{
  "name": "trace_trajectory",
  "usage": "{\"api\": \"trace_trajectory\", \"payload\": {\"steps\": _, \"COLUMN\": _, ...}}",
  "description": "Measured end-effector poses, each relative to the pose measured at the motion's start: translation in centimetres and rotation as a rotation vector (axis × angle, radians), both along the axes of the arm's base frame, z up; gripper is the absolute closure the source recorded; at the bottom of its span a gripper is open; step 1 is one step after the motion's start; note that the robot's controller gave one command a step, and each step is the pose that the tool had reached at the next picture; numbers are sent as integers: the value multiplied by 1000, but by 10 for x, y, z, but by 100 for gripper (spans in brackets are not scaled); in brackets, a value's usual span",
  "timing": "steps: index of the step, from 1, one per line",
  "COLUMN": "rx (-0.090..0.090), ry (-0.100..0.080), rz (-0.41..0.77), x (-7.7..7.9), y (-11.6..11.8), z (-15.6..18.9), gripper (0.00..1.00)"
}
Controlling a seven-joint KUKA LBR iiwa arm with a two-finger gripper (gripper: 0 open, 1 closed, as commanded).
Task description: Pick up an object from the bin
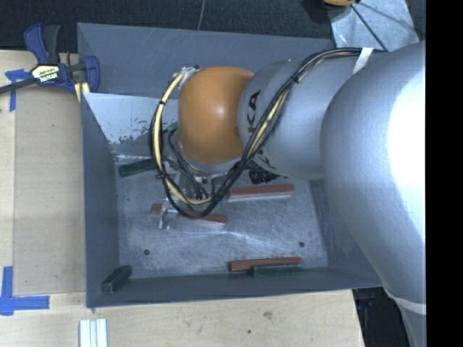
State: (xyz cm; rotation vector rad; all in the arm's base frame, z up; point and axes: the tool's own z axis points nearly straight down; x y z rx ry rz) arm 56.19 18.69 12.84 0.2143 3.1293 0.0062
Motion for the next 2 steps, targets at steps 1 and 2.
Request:
{"api": "trace_trajectory", "payload": {"steps": 1, "rx": -3, "ry": 1, "rz": 136, "x": 1, "y": -33, "z": -48, "gripper": 100}}
{"api": "trace_trajectory", "payload": {"steps": 2, "rx": -3, "ry": 1, "rz": 136, "x": 1, "y": -33, "z": -48, "gripper": 100}}
